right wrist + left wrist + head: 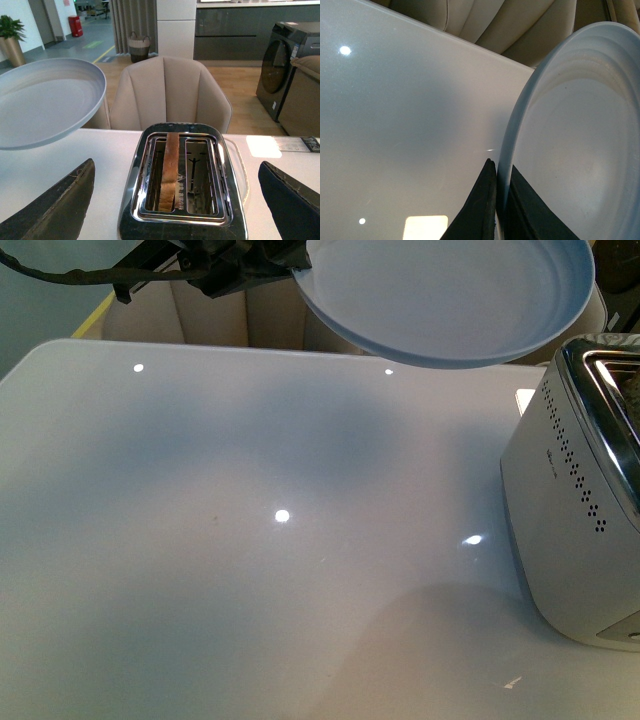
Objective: Left arm holds plate, right arm toasts bread
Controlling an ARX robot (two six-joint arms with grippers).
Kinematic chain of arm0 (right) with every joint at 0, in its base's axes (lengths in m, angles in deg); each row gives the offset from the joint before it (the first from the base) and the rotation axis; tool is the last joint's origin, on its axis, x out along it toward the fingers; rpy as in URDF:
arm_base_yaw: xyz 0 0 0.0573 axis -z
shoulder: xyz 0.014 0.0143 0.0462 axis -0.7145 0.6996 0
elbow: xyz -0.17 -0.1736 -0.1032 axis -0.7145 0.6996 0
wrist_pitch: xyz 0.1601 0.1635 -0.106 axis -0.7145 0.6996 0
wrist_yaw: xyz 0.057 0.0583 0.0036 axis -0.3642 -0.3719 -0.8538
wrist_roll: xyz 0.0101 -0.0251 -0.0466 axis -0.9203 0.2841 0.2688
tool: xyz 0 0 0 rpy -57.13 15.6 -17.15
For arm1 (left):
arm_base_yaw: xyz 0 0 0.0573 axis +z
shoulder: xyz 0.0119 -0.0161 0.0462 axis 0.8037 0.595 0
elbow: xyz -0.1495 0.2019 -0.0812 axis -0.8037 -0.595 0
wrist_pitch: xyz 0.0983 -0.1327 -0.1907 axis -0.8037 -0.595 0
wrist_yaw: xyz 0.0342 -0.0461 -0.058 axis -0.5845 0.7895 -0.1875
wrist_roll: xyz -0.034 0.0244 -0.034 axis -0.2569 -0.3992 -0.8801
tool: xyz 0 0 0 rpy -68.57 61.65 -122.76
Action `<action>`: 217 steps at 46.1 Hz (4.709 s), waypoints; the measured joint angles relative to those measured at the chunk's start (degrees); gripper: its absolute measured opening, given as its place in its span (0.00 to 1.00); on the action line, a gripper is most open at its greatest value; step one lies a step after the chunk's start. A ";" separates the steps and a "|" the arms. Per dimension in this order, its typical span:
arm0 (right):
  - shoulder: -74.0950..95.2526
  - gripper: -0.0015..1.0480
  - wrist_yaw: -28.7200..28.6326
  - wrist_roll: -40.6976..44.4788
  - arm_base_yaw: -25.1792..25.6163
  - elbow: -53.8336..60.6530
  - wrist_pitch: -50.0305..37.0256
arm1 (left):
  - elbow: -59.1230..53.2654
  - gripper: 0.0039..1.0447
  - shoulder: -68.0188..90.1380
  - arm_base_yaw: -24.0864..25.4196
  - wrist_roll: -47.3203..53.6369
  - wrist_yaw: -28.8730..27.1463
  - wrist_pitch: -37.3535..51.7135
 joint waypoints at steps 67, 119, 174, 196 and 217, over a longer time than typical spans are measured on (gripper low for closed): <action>-0.02 0.92 -0.02 0.00 0.00 0.00 0.00 | -1.97 0.03 27.52 36.89 36.37 20.76 3.37; -0.02 0.92 -0.02 0.00 0.00 0.00 0.00 | -1.97 0.25 33.88 37.35 39.34 22.38 4.46; -0.02 0.92 -0.02 0.00 0.00 0.00 0.00 | -8.04 0.93 -6.82 25.22 24.00 14.95 12.11; -0.02 0.92 -0.02 0.00 0.00 0.00 0.00 | -37.11 0.43 -27.19 16.28 33.31 -17.07 44.87; -0.02 0.92 -0.04 0.00 0.00 0.00 0.00 | -56.48 0.03 -46.40 23.61 34.01 -9.40 43.63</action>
